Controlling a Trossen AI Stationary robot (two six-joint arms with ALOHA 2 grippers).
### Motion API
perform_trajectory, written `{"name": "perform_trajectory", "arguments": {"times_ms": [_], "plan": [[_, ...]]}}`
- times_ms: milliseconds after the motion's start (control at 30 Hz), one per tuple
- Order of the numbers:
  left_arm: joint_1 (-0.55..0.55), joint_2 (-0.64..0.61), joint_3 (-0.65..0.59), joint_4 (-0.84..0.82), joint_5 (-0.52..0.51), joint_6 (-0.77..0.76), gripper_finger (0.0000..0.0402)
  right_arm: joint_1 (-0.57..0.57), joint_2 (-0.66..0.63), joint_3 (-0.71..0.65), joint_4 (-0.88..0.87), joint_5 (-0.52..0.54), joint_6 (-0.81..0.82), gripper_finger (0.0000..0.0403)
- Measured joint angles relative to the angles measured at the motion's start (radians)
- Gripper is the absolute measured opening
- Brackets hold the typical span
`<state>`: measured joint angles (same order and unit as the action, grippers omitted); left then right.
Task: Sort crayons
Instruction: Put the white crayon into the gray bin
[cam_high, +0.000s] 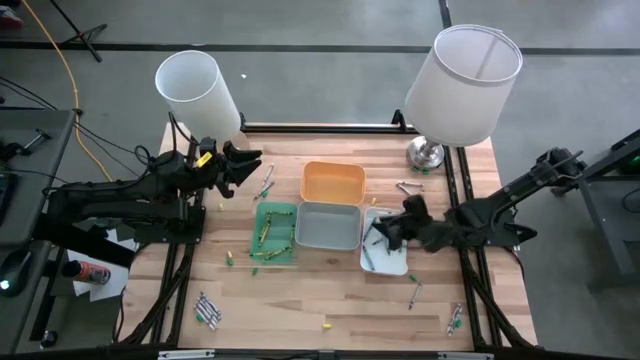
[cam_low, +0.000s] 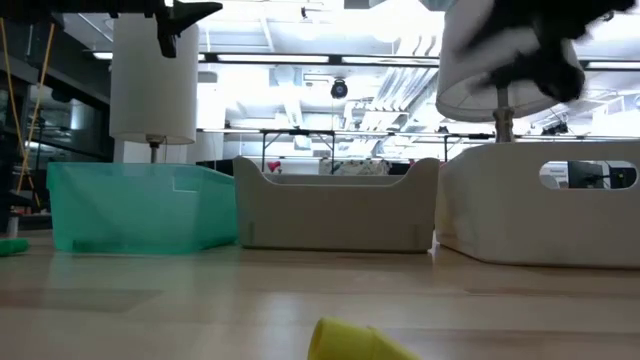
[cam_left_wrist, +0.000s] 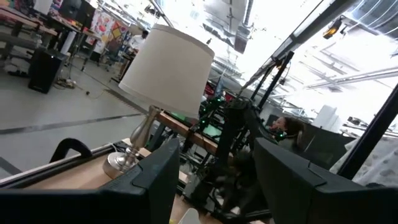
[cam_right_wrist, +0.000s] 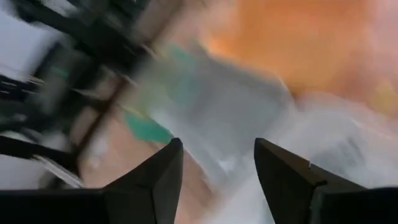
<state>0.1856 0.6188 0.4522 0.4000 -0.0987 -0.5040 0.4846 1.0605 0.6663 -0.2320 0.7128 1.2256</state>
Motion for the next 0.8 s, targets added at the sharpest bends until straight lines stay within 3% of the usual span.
{"name": "perform_trajectory", "arguments": {"times_ms": [100,167,233,367,533,667,800], "plan": [[0.000,0.000,0.000,-0.012,-0.019,0.001,0.0195,-0.052,-0.009,0.001,0.238,0.063,-0.341,0.0192],[0.000,0.000,0.000,-0.025,-0.046,0.004,0.0195,-0.104,-0.005,0.001,0.378,0.045,-0.542,0.0192],[0.006,0.000,0.010,-0.072,-0.087,0.003,0.0195,-0.161,0.005,0.001,0.481,0.004,-0.643,0.0193],[0.029,0.035,0.118,-0.445,-0.172,-0.016,0.0185,-0.261,0.010,0.001,0.579,-0.018,-0.642,0.0193],[0.064,0.228,0.248,-0.919,-0.207,-0.123,0.0156,-0.359,0.019,0.001,0.576,-0.026,-0.565,0.0193],[0.110,0.411,0.258,-0.986,-0.222,-0.123,0.0135,-0.423,0.019,0.000,0.576,-0.030,-0.472,0.0193],[0.159,0.571,0.257,-0.944,-0.193,-0.116,0.0128,-0.459,0.020,0.000,0.585,-0.036,-0.417,0.0193]]}}
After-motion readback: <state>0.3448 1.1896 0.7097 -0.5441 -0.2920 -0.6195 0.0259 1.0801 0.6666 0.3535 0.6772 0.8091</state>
